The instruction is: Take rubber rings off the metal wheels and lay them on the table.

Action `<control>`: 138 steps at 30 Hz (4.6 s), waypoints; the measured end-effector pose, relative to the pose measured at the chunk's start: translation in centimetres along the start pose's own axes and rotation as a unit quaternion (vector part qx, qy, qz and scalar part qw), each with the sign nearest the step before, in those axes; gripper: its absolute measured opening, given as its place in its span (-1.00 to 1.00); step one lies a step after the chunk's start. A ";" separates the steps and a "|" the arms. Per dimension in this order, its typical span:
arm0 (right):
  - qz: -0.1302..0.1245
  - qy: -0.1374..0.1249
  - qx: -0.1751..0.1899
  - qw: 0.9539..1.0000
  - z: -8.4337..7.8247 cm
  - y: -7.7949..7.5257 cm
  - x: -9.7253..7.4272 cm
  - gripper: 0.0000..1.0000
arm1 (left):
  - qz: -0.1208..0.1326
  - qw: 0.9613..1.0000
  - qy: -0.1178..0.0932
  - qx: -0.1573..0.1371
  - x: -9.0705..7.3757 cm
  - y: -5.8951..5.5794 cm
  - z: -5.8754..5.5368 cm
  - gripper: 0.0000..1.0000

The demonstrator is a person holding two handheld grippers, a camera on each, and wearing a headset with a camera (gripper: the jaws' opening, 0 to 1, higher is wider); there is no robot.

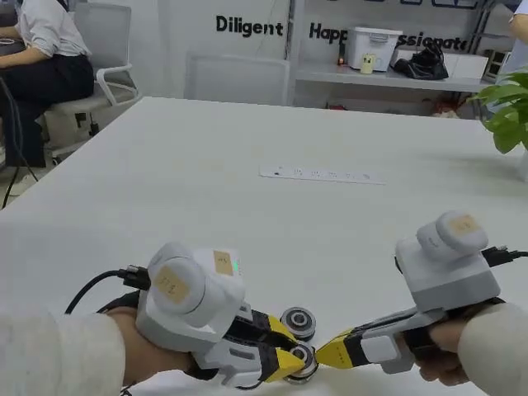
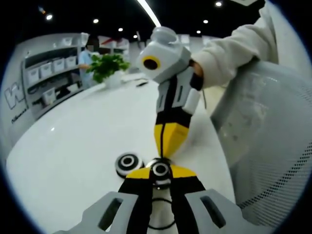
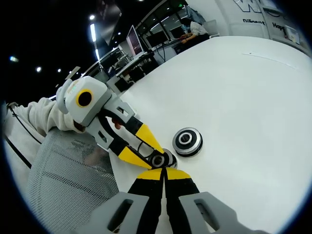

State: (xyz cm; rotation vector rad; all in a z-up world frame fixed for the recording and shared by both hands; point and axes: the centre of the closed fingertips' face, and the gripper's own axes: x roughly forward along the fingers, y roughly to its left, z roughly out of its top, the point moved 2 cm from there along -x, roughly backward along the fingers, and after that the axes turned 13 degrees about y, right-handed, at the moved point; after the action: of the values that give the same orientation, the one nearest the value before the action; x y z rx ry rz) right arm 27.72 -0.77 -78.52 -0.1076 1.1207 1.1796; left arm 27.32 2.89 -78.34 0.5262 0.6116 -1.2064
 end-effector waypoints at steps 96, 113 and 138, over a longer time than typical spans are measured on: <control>-0.063 -0.042 -0.104 0.992 4.0 1.9 0.8 -0.74 | 0.017 0.999 0.025 -0.035 -7.1 1.2 -2.9 0.32; -0.103 -0.046 -0.081 0.990 3.0 -1.4 -0.9 -0.72 | 0.030 0.999 -0.014 -0.032 -8.5 3.8 0.9 0.32; -0.122 -0.034 -0.104 0.987 1.9 -3.0 -0.2 -0.58 | 0.028 1.000 -0.007 0.005 -3.1 5.6 2.3 0.03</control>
State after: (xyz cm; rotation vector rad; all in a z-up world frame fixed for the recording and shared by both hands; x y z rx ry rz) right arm 31.23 -1.12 -78.84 -0.3535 0.8950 1.0696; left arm 32.31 5.07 -74.26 0.5396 0.5762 -1.1600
